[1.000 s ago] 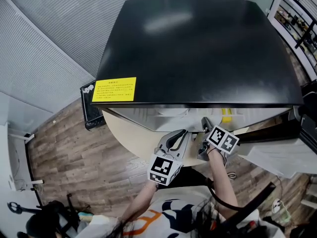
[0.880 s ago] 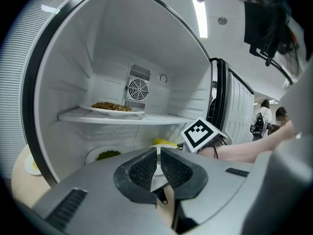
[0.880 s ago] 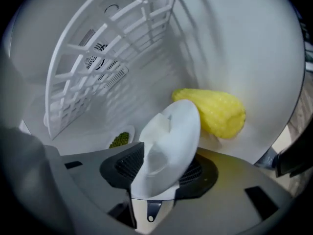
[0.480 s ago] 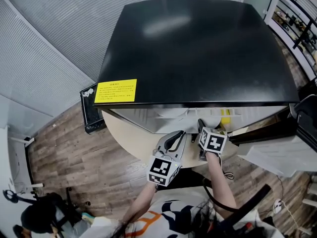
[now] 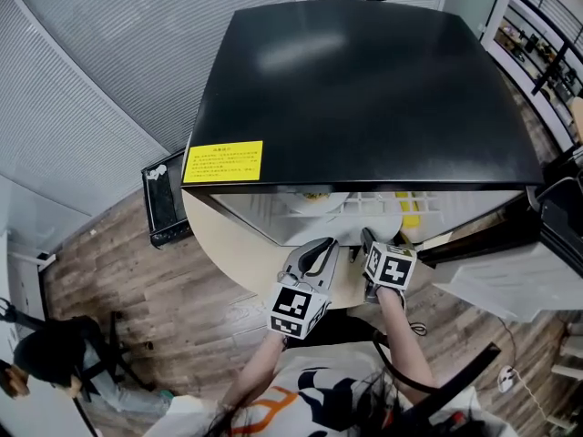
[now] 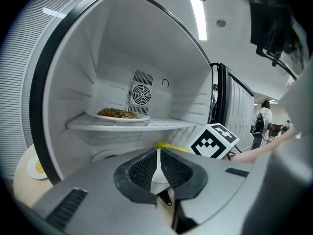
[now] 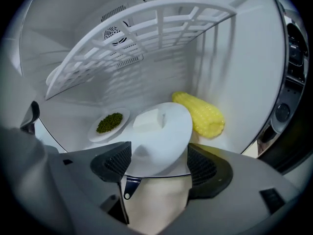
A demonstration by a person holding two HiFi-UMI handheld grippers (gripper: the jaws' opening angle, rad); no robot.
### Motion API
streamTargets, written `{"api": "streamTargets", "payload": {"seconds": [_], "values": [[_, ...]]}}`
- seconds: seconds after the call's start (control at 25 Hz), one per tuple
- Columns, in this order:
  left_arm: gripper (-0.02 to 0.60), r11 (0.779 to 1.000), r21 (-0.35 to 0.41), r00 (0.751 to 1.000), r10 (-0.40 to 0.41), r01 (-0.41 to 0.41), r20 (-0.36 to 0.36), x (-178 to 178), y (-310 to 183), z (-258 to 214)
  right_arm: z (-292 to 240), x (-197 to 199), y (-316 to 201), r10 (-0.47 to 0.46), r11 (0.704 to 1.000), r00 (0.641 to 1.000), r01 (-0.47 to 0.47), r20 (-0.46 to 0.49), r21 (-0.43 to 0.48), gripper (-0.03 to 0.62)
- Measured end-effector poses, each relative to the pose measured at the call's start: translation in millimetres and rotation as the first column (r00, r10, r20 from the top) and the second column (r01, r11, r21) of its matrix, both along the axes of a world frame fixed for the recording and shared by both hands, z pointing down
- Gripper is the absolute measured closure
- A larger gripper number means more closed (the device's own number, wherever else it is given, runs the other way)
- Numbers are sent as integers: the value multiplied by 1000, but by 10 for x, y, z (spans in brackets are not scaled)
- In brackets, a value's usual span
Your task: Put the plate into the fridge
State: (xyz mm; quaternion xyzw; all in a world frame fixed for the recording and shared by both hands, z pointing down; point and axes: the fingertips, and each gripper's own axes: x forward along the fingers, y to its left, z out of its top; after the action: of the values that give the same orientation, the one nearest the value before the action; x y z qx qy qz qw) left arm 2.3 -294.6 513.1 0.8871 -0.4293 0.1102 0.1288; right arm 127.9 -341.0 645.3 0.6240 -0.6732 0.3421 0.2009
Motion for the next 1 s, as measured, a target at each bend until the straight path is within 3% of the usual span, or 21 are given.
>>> {"api": "streamTargets", "payload": {"seconds": [0.64,1.0], "values": [[549,1000,18,1000,23,-23,-16,-138,118,-77,-341,1,120,108,992,986,-115,127,55,249],[549,999,37,999,30,-29,-19,-281,259,-167,-636,-199,243,64,986,962,-103,266,134,252]]}}
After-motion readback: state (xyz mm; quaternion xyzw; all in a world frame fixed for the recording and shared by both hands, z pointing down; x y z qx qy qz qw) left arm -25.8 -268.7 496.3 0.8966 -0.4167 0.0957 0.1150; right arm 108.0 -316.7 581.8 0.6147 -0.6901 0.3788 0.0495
